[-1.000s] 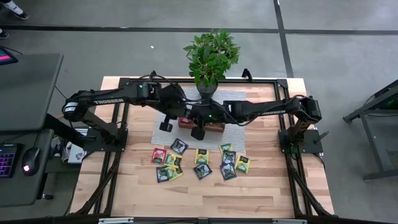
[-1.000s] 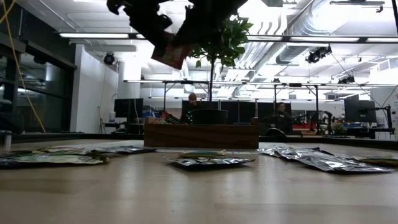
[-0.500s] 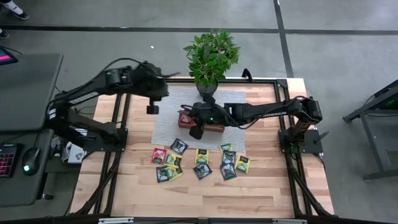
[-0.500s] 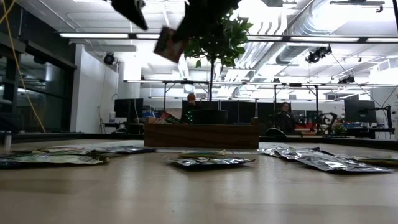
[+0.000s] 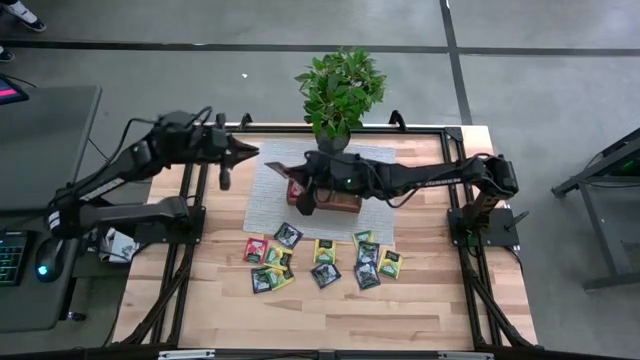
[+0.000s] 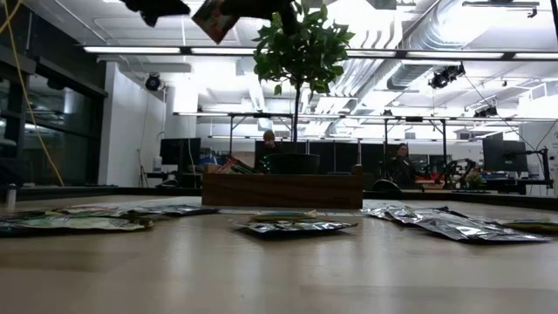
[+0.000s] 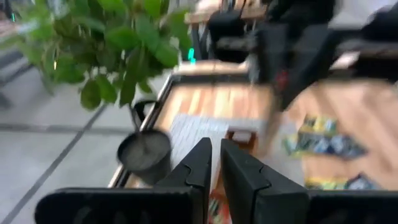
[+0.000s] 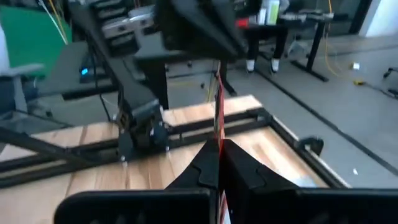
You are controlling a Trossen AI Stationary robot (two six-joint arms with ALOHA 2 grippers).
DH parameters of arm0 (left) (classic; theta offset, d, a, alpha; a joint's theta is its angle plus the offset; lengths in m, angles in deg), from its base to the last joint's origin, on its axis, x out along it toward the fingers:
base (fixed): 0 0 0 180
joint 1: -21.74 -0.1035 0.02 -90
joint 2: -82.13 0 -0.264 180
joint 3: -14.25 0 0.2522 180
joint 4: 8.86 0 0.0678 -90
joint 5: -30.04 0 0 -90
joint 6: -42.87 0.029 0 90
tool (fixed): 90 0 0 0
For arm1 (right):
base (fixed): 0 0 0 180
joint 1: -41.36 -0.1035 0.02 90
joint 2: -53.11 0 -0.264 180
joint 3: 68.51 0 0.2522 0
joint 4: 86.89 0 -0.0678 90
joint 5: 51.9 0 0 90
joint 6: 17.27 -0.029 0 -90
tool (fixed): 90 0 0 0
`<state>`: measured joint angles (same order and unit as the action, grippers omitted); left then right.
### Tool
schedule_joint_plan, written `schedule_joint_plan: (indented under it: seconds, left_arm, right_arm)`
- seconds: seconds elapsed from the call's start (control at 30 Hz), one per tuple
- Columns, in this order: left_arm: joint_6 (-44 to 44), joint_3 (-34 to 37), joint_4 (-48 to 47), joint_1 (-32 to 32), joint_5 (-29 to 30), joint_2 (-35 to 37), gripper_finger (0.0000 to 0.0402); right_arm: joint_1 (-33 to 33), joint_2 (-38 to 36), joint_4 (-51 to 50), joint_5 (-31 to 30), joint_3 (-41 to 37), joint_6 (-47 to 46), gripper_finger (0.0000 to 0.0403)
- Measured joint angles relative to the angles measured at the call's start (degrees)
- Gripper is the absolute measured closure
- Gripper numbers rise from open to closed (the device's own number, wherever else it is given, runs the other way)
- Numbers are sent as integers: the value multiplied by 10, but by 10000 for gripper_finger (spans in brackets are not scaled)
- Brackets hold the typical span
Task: Pick & Place Tea
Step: Put the red tea bag into the left section of the wooden organizer
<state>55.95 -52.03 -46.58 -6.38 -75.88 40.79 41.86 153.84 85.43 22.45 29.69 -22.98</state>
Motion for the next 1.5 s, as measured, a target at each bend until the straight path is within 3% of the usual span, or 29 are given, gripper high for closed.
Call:
schedule_joint_plan:
  seconds: [0.2,0.37,0.57,0.73,0.9,1.23,1.37,1.5]
  left_arm:
    - [-73,86,137,0,-26,65,368]
    - [-148,125,278,0,-37,75,355]
    - [-227,134,397,0,-87,56,274]
    - [-261,134,432,0,-105,32,199]
    - [-280,134,444,0,-106,10,167]
    - [-317,134,529,0,-125,-38,175]
    - [-316,134,530,0,-137,-41,231]
    - [-297,134,529,0,-148,-41,323]
  right_arm:
    - [9,0,93,46,0,35,403]
    - [10,0,185,82,0,47,403]
    - [11,0,245,103,0,58,402]
    - [14,0,241,107,0,58,402]
    - [14,0,235,107,0,58,402]
    - [14,0,218,101,0,58,402]
    - [15,0,216,100,0,58,402]
    - [18,0,213,96,0,58,402]
